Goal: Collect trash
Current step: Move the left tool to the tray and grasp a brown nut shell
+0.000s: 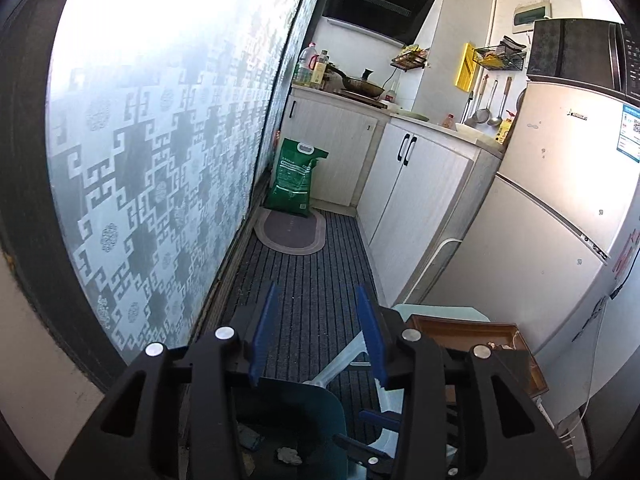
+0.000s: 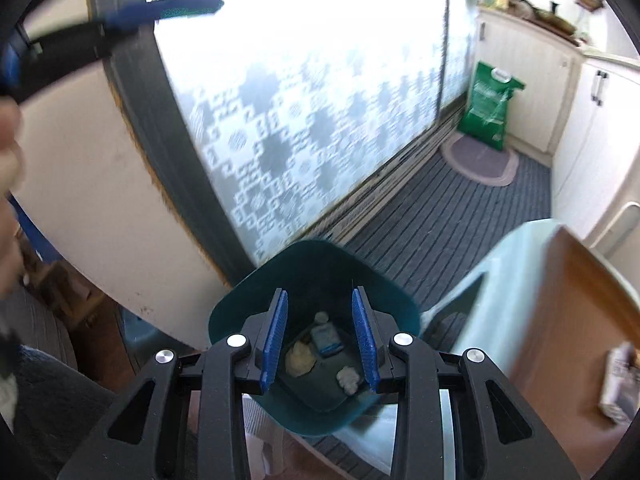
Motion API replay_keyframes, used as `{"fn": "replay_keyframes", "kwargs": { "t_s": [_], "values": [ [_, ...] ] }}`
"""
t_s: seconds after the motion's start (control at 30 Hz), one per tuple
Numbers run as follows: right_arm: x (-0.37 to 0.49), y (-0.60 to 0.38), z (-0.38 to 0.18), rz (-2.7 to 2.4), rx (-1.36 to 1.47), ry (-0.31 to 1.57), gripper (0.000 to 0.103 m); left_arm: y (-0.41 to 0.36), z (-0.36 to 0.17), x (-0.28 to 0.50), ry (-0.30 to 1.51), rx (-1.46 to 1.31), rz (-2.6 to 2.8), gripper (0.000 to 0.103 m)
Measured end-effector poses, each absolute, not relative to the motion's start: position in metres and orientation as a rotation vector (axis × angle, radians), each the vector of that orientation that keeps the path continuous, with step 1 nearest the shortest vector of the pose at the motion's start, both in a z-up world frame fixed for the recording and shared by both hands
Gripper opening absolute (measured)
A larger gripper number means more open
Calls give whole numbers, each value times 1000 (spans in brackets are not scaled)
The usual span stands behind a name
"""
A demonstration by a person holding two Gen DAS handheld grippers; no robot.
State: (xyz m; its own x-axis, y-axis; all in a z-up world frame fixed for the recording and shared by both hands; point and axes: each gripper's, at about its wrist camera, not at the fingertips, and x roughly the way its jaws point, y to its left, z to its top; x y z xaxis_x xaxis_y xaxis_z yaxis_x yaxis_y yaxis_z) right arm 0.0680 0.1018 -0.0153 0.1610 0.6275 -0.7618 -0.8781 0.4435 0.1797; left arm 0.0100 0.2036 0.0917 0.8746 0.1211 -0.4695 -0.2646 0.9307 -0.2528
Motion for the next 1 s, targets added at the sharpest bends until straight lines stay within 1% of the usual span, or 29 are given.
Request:
{"fn": "replay_keyframes", "kwargs": {
  "t_s": [0.27, 0.47, 0.73, 0.8, 0.9, 1.0],
  "values": [
    [108, 23, 9, 980, -256, 847, 34, 153, 96, 45, 477, -289, 128, 47],
    [135, -47, 19, 864, -229, 819, 34, 110, 90, 74, 508, -272, 46, 49],
    [174, -138, 20, 780, -258, 845, 34, 39, 54, 134, 659, -170, -55, 49],
    [181, -150, 15, 827, -269, 871, 34, 23, 43, 146, 694, -163, -83, 49],
    [184, -158, 9, 865, -368, 852, 34, 6, 32, 160, 732, -148, -97, 49],
    [191, -163, 5, 885, -404, 852, 34, -8, 21, 175, 776, -137, -105, 50]
  ]
}}
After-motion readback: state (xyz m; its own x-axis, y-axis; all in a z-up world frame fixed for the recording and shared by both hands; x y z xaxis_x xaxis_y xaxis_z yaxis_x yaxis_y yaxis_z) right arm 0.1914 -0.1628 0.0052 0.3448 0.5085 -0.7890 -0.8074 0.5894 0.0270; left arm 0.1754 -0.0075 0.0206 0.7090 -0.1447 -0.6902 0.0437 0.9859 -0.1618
